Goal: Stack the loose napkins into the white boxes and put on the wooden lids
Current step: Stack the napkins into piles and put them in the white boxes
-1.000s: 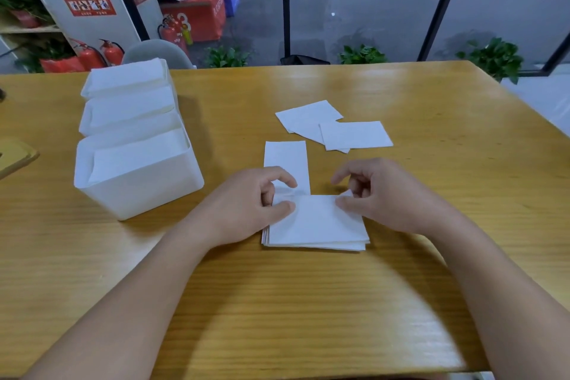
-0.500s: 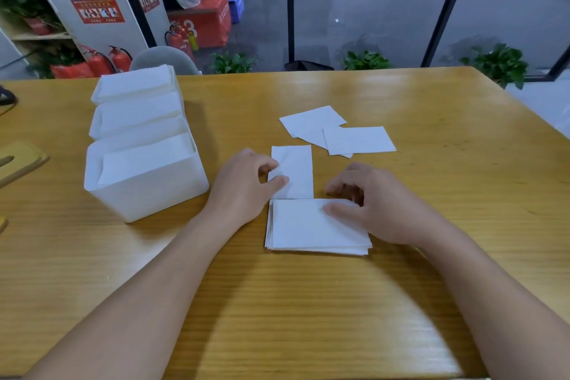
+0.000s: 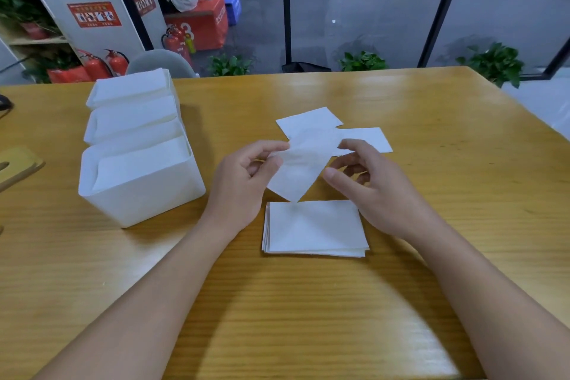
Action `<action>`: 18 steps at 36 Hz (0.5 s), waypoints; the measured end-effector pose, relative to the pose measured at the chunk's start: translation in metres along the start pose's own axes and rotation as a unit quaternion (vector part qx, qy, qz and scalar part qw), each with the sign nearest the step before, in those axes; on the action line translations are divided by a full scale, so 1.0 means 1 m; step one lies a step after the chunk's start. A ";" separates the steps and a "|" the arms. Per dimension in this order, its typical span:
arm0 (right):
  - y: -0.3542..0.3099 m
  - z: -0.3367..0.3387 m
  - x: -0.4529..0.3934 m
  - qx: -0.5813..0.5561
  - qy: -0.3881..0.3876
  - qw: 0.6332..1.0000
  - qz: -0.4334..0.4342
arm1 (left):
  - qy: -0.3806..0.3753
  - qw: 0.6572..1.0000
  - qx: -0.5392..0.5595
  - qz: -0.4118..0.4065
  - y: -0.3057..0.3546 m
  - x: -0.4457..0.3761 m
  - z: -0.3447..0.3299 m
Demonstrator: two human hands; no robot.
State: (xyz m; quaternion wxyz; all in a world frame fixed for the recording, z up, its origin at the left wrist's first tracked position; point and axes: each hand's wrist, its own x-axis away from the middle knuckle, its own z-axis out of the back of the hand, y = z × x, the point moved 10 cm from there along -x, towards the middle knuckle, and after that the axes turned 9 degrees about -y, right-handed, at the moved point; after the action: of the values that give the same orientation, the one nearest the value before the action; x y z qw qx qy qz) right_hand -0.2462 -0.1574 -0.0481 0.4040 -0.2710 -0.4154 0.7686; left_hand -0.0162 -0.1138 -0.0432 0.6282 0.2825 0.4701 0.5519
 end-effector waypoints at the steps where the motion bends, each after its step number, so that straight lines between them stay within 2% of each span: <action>1: 0.000 0.000 0.000 -0.026 -0.002 1.000 -0.003 | -0.009 1.000 0.010 -0.004 0.001 0.001 -0.003; 7: -0.002 0.005 0.001 -0.160 -0.002 0.987 0.001 | -0.089 0.992 0.085 0.000 0.010 0.007 -0.019; 12: -0.001 0.005 0.000 -0.216 -0.003 0.976 0.008 | -0.131 0.982 0.133 0.008 0.020 0.012 -0.024; 16: 0.002 0.006 0.001 -0.211 -0.018 0.977 -0.009 | -0.135 0.983 0.119 0.037 0.012 0.014 -0.022; 18: 0.005 0.010 0.002 -0.175 -0.033 0.984 -0.023 | -0.129 0.985 0.102 0.057 0.002 0.014 -0.019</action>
State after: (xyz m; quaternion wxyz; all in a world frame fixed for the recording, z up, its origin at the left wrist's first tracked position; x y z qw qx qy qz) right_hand -0.2566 -0.1617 -0.0479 0.3537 -0.3022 -0.5625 0.6835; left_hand -0.0354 -0.1028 -0.0527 0.6195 0.4401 0.4216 0.4947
